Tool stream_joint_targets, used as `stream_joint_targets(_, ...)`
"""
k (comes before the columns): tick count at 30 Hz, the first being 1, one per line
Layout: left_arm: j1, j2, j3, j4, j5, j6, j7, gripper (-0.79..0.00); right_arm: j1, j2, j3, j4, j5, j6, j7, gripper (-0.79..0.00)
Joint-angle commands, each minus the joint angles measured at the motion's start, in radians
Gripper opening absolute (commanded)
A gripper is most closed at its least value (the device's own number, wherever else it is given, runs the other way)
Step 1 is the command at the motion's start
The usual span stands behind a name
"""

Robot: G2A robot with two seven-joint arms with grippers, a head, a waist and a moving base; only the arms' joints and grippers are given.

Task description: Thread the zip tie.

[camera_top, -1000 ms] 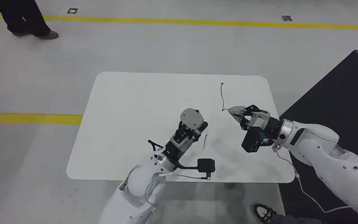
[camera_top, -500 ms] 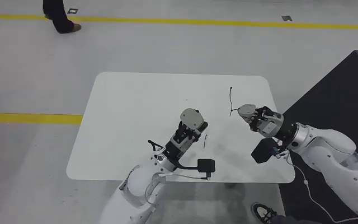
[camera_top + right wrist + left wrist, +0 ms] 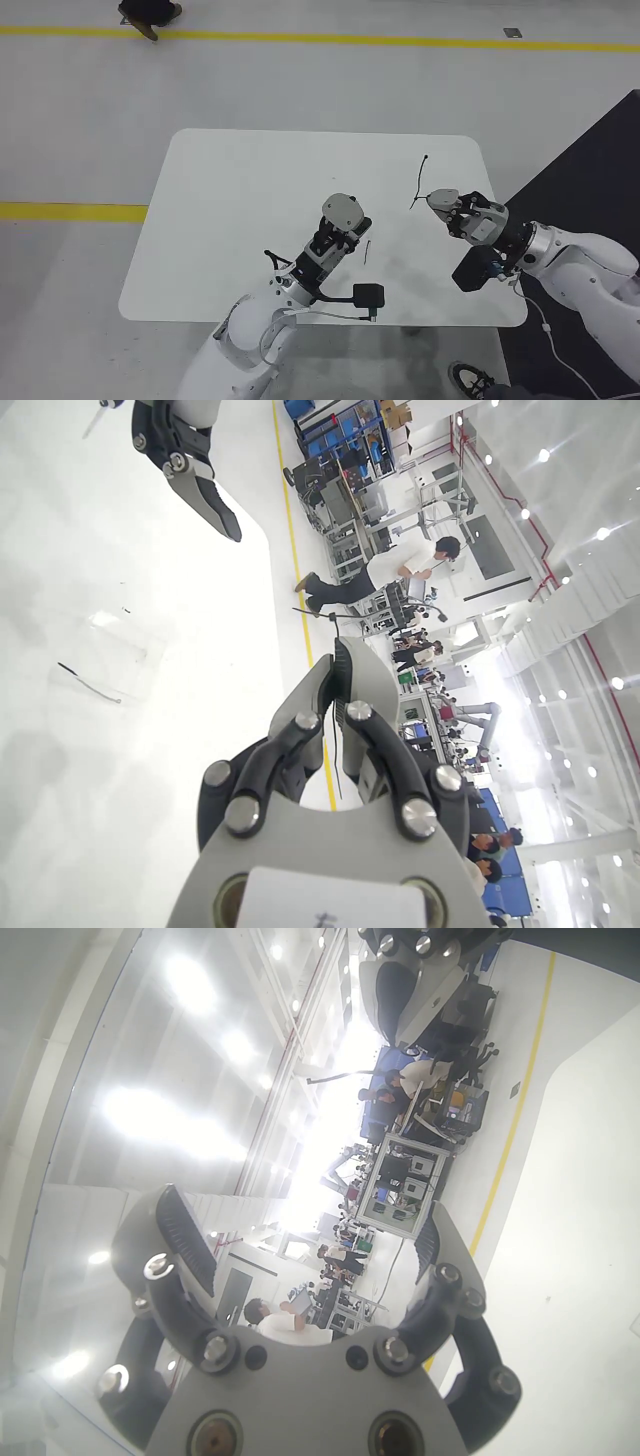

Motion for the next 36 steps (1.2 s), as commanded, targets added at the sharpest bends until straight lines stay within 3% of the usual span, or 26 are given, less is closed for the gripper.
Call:
stream_joint_targets(1, 0.000, 0.000, 0.000, 0.000, 0.000, 0.000, 0.000, 0.000, 0.000, 0.000, 0.000, 0.000, 0.000, 0.000, 0.000, -0.785)
stream_joint_targets(11, -0.007, -0.018, 0.061, 0.037, -0.162, -0.124, -0.028, 0.000, 0.000, 0.000, 0.000, 0.000, 0.000, 0.000, 0.000, -0.785)
stream_joint_targets(22, -0.007, -0.018, 0.061, 0.037, -0.162, -0.124, -0.028, 0.000, 0.000, 0.000, 0.000, 0.000, 0.000, 0.000, 0.000, -0.785)
stream_joint_targets(26, 0.022, -0.024, 0.040, 0.005, -0.362, -0.225, -0.077, 0.000, 0.000, 0.000, 0.000, 0.000, 0.000, 0.000, 0.000, -0.785)
stream_joint_targets(33, 0.023, -0.047, -0.061, -0.077, -1.003, -0.426, -0.306, 0.000, 0.000, 0.000, 0.000, 0.000, 0.000, 0.000, 0.000, -0.785)
stream_joint_targets(36, 0.016, -0.052, -0.100, -0.088, -1.222, -0.452, -0.355, 0.000, 0.000, 0.000, 0.000, 0.000, 0.000, 0.000, 0.000, -0.785)
